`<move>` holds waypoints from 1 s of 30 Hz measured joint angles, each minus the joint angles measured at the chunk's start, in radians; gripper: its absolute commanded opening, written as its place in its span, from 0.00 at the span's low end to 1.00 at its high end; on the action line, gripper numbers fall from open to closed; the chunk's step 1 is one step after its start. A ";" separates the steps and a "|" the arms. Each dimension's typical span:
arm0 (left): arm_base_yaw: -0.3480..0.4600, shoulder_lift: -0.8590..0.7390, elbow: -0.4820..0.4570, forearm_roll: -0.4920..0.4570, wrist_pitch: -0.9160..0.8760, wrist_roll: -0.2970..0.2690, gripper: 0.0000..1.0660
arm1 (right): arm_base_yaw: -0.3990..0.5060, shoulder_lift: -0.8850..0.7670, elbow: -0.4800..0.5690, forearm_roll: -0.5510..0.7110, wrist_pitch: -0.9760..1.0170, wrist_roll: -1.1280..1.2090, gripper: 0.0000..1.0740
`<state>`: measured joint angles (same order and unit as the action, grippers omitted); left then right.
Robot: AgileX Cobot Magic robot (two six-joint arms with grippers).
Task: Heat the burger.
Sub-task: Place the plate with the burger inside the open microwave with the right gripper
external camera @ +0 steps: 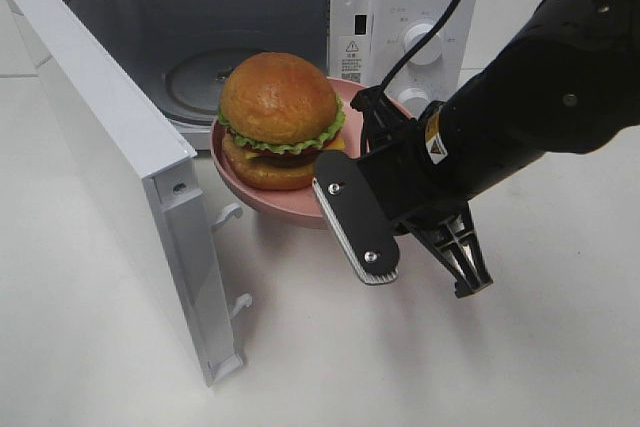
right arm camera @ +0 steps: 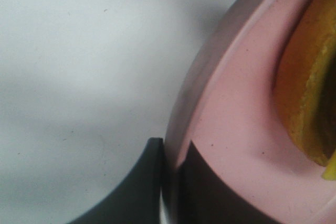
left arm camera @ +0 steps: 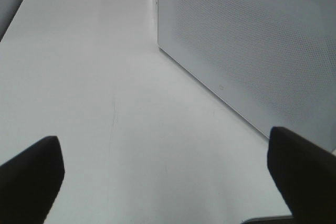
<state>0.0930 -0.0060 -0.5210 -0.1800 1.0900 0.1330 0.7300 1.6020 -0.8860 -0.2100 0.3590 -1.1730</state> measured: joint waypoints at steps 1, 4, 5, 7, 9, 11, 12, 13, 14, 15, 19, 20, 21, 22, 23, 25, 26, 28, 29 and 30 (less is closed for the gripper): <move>0.000 0.000 0.000 0.000 0.000 0.000 0.92 | 0.000 0.000 0.000 0.000 0.000 0.000 0.00; 0.000 0.000 0.000 0.000 0.000 0.000 0.92 | 0.000 0.032 -0.040 0.000 -0.005 0.000 0.00; 0.000 0.000 0.000 0.000 0.000 0.000 0.92 | 0.000 0.042 -0.051 0.000 -0.006 0.000 0.00; 0.000 0.000 0.000 0.000 0.000 0.000 0.92 | 0.000 0.062 -0.071 -0.001 -0.016 0.000 0.00; 0.000 0.000 0.000 0.000 0.000 0.000 0.92 | 0.000 0.080 -0.088 -0.005 -0.022 0.000 0.00; 0.000 0.000 0.000 0.000 0.000 0.000 0.92 | 0.000 0.109 -0.116 -0.024 -0.023 0.000 0.00; 0.000 0.000 0.000 0.000 0.000 0.000 0.92 | 0.000 0.109 -0.116 -0.024 -0.023 0.000 0.00; 0.000 0.000 0.000 0.000 0.000 0.000 0.92 | 0.000 0.119 -0.125 -0.027 -0.020 0.000 0.00; 0.000 0.000 0.000 0.000 0.000 0.000 0.92 | 0.000 0.135 -0.146 -0.038 -0.018 0.000 0.00; 0.000 0.000 0.000 0.000 0.000 0.000 0.92 | 0.000 0.135 -0.146 -0.038 -0.018 0.000 0.00; 0.000 0.000 0.000 0.000 0.000 0.000 0.92 | 0.002 0.181 -0.199 -0.066 -0.018 0.000 0.00; 0.000 0.000 0.000 0.000 0.000 0.000 0.92 | 0.002 0.181 -0.199 -0.066 -0.018 0.000 0.00; 0.000 0.000 0.000 0.000 0.000 0.000 0.92 | 0.003 0.203 -0.230 -0.071 -0.013 0.000 0.00; 0.000 0.000 0.000 0.000 0.000 0.000 0.92 | 0.003 0.203 -0.230 -0.071 -0.013 0.000 0.00; 0.000 0.000 0.000 0.000 0.000 0.000 0.92 | 0.003 0.215 -0.246 -0.072 -0.010 0.000 0.00; 0.000 0.000 0.000 0.000 0.000 0.000 0.92 | 0.003 0.238 -0.275 -0.075 0.005 0.000 0.00; 0.000 0.000 0.000 0.000 0.000 0.000 0.92 | 0.003 0.259 -0.305 -0.085 0.020 -0.004 0.00; 0.000 0.000 0.000 0.000 0.000 0.000 0.92 | 0.003 0.280 -0.335 -0.097 0.034 -0.006 0.00; 0.000 0.000 0.000 0.000 0.000 0.000 0.92 | 0.004 0.291 -0.351 -0.098 0.040 -0.006 0.00; 0.000 0.000 0.000 0.000 0.000 0.000 0.92 | 0.004 0.291 -0.351 -0.098 0.040 -0.006 0.00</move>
<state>0.0930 -0.0060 -0.5210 -0.1800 1.0900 0.1330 0.7340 1.8930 -1.2370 -0.3080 0.3990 -1.1790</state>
